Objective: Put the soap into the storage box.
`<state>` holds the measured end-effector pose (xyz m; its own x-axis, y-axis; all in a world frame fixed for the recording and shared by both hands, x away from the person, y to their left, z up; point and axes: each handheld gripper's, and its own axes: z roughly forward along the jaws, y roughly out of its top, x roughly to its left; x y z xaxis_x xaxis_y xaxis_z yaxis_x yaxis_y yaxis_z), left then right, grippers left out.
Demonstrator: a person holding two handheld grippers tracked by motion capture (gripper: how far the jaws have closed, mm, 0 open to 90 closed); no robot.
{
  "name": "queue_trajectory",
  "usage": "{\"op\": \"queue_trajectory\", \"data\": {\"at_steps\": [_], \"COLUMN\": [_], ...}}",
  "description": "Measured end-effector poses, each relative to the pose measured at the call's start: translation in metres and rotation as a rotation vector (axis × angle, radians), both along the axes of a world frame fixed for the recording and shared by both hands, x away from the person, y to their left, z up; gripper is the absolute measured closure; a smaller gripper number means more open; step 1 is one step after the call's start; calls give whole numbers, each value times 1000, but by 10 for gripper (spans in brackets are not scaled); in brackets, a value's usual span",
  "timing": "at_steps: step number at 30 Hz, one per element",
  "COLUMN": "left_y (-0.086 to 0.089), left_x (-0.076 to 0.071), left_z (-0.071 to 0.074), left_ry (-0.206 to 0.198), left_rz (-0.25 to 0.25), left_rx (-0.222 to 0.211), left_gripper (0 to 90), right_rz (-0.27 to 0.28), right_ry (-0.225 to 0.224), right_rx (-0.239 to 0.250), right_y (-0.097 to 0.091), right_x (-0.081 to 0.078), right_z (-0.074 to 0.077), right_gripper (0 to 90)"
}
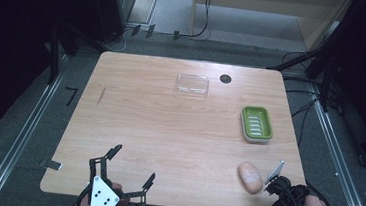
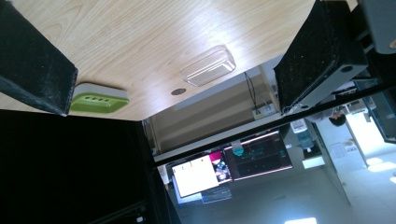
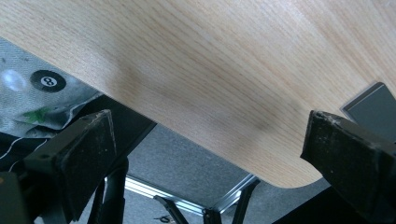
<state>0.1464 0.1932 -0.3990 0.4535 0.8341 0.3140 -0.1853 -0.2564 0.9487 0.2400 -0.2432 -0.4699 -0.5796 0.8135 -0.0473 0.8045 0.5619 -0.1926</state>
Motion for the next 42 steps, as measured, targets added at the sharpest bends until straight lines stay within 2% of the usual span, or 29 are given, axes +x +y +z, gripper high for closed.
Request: {"op": "queue_trajectory", "data": {"at_steps": [8, 12, 15, 18, 31, 37, 42], "left_y": [1, -1, 0, -1, -1, -2, -2], "left_x": [-1, -1, -1, 0, 1, 1, 1], "left_z": [0, 0, 0, 0, 0, 0, 0], "left_ry": [-1, -2, -1, 0, 2, 2, 1], "left_rz": [8, -8, 6, -6, -3, -2, -3], "left_rx": [-15, 11, -10, 4, 2, 0, -1], "left_gripper": [0, 0, 0, 0, 0, 0, 0], "right_rz": [2, 4, 6, 10, 32, 18, 14], "right_ry": [-1, 5, 7, 15, 44, 20, 34], "right_rx": [8, 5, 5, 5, 3, 4, -4], "right_y": [5, 6, 8, 12, 29, 29, 30], "right_x": [1, 2, 3, 5, 16, 18, 20], "right_z": [2, 3, 6, 8, 14, 16, 14], "right_gripper": [30, 30, 31, 30, 30, 30, 30]}}
